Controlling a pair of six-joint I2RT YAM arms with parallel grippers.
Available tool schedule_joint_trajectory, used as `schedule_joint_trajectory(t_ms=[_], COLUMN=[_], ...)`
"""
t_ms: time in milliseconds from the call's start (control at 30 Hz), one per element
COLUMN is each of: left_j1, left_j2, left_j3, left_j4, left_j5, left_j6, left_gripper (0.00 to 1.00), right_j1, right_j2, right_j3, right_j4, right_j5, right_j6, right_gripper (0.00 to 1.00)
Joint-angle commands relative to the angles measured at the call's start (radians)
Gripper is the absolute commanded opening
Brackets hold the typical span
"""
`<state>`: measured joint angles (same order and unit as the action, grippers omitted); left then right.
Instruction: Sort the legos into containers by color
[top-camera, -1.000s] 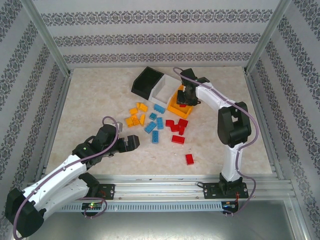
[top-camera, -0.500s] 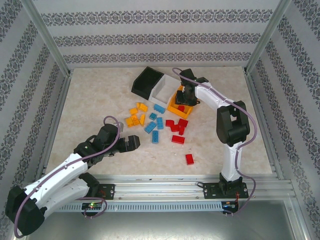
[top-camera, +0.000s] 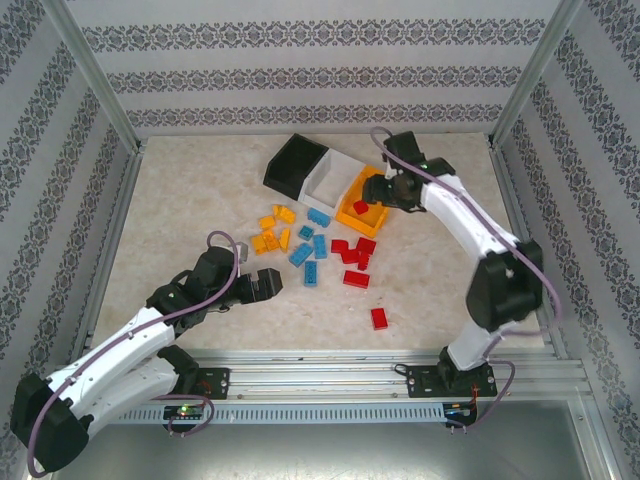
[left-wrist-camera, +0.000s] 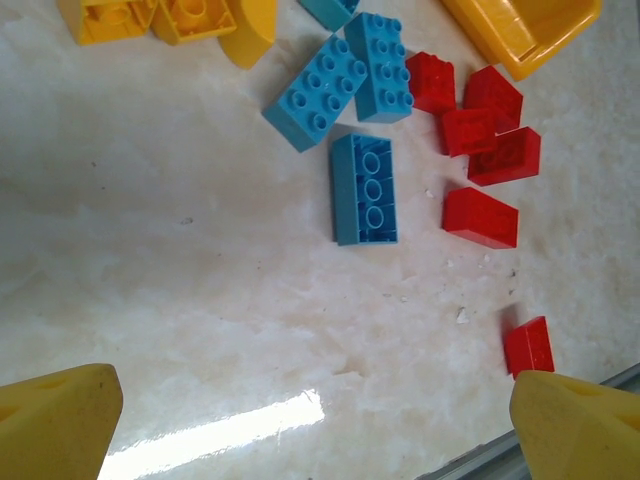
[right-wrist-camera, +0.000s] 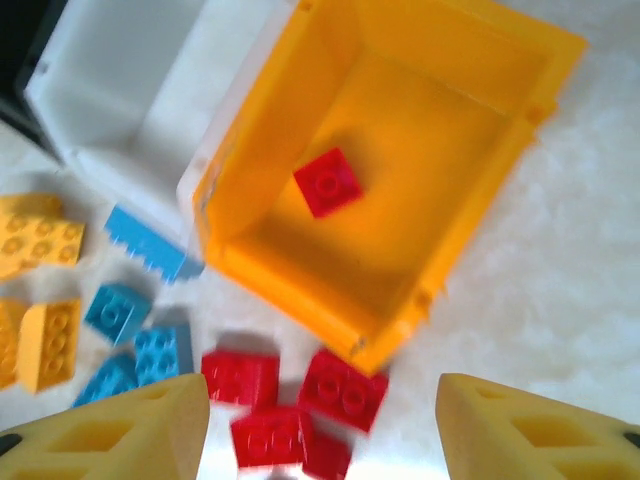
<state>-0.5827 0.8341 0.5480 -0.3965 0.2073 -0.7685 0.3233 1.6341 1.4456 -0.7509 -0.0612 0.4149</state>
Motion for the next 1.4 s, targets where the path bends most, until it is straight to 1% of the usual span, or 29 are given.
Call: schedule_joint_trajectory(t_ms=[0, 100, 200, 300, 433, 533, 733, 1033, 1367], left_j1=[-0.009, -0.009, -0.011, -0.012, -0.022, -0.026, -0.026, -0.026, -0.026], left_j2=[-0.005, 0.006, 0.02, 0.038, 0.043, 0.035, 0.027, -0.009, -0.009], left_j3=[-0.005, -0.015, -0.032, -0.058, -0.085, -0.1, -0.096, -0.112, -0.115], left_j4=[0.053, 0.074, 0.125, 0.181, 0.228, 0.24, 0.213, 0.182, 0.172], left_j5=[0.014, 0.023, 0.048, 0.073, 0.093, 0.093, 0.093, 0.062, 0.053], left_j6=[0.002, 0.011, -0.01, -0.041, -0.08, -0.097, -0.096, -0.101, -0.101], left_gripper=[1.0, 1.0, 1.0, 1.0, 1.0, 1.0, 1.0, 1.0, 1.0], right_j1=[0.025, 0.068, 0.143, 0.222, 0.318, 0.374, 0.431, 0.448, 0.462], right_j2=[-0.143, -0.286, -0.405, -0.476, -0.521, -0.516, -0.462, -0.411, -0.328], right_j3=[-0.16, -0.321, -0.456, -0.57, -0.676, -0.721, -0.773, -0.804, -0.812], right_j4=[-0.051, -0.079, -0.108, -0.126, -0.119, -0.095, -0.036, 0.029, 0.074], right_j5=[0.003, -0.001, 0.005, 0.003, 0.004, 0.011, 0.002, -0.007, 0.014], right_j6=[-0.011, 0.007, 0.052, 0.114, 0.19, 0.226, 0.26, 0.275, 0.284], right_gripper=[0.64, 0.65, 0.66, 0.67, 0.67, 0.67, 0.67, 0.65, 0.54])
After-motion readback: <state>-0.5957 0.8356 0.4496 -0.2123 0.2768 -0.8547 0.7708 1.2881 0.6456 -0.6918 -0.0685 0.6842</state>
